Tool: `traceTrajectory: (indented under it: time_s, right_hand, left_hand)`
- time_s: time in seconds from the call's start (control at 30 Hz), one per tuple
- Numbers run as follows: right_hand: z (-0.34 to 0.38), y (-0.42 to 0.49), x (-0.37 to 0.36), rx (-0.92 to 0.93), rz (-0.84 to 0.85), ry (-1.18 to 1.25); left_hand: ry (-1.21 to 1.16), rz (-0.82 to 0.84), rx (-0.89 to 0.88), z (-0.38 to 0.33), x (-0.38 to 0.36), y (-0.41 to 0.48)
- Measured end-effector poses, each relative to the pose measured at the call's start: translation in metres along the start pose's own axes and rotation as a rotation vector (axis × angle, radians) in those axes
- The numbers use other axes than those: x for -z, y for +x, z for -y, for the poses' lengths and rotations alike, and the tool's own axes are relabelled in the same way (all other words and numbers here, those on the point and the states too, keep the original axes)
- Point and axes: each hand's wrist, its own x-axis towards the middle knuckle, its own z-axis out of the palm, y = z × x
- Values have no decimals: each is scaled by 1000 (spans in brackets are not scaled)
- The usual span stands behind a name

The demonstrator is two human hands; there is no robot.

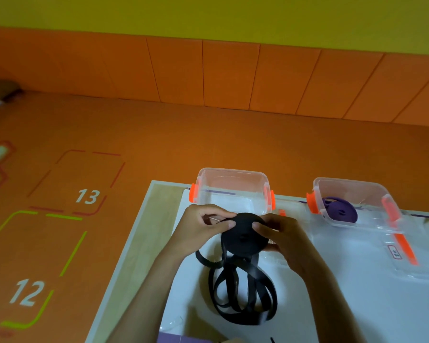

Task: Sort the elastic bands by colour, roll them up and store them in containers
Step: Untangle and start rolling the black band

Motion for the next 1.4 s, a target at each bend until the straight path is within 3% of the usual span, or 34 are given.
traceTrajectory:
  time_s: [0.17, 0.27, 0.47, 0.7, 0.9, 1.13, 1.4]
  right_hand:
    - [3, 1, 9, 18, 56, -177]
    - [0, -2, 8, 8, 14, -138]
    - [-3, -9, 12, -1, -31, -50]
    - [-7, -16, 12, 50, -31, -198]
    - [-10, -26, 14, 65, -11, -217]
    - [-17, -29, 17, 22, -101, -1]
    - [-18, -28, 16, 71, 15, -189]
  left_hand:
    - [-7, -50, -13, 2, -10, -1]
    - [-32, -67, -7, 4, -9, -4]
    - [-61, 150, 81, 1, 7, -10]
    - [-30, -6, 42, 6, -8, -12]
    - [-52, 22, 45, 11, -15, -20]
    - [-183, 161, 180, 17, -10, -28]
    - [-63, -27, 66, 16, -24, -24]
